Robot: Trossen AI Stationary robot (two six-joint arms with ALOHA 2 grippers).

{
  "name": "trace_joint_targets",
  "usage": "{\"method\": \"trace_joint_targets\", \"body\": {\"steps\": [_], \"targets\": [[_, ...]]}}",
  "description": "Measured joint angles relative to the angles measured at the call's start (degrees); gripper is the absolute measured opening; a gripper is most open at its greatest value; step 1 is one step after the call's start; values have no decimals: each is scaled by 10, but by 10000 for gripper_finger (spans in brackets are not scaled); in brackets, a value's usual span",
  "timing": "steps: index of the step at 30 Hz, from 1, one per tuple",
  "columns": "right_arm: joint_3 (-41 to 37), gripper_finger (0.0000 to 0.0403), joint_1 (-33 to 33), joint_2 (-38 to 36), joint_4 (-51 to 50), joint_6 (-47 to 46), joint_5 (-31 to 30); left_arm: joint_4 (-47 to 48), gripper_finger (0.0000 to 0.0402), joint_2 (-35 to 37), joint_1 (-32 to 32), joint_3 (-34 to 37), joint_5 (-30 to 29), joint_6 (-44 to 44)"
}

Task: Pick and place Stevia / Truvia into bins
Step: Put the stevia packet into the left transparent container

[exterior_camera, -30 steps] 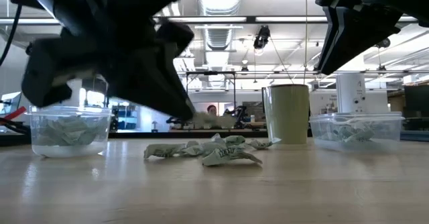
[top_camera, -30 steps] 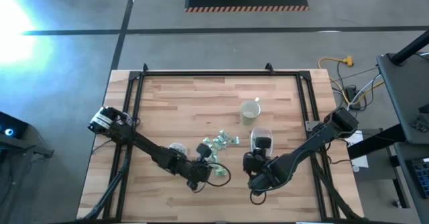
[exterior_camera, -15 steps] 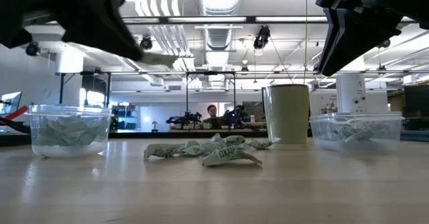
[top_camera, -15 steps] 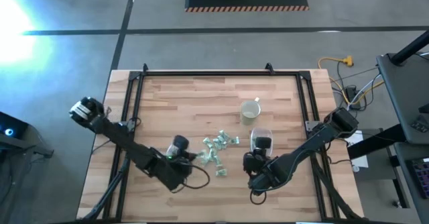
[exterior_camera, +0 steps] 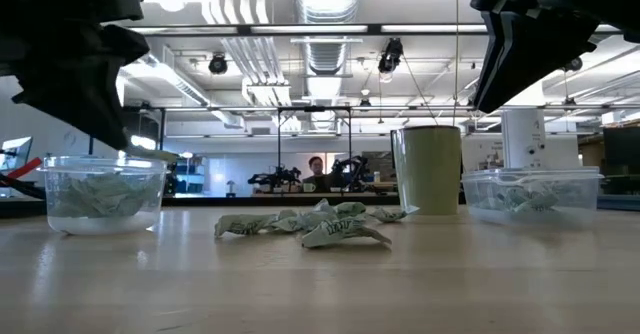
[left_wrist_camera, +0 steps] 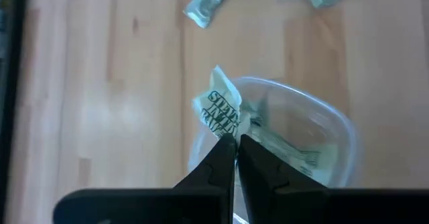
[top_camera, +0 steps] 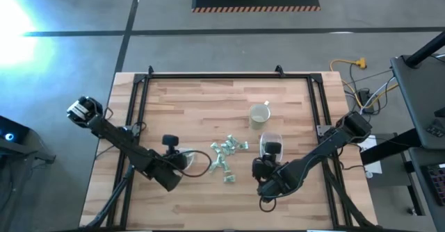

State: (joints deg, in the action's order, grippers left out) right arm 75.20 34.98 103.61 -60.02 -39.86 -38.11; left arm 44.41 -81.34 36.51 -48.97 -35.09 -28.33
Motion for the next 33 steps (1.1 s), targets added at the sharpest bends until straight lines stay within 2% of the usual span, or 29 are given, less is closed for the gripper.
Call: {"method": "trace_joint_targets", "body": {"steps": [16,22,33], "targets": [[0,57,0,0,3,0,0,27,0,2,2,0,82,-76],[0,57,0,0,4,0,0,28,0,2,4,0,85,-103],[0,56,0,0,6,0,0,28,0,2,4,0,76,-99]]}}
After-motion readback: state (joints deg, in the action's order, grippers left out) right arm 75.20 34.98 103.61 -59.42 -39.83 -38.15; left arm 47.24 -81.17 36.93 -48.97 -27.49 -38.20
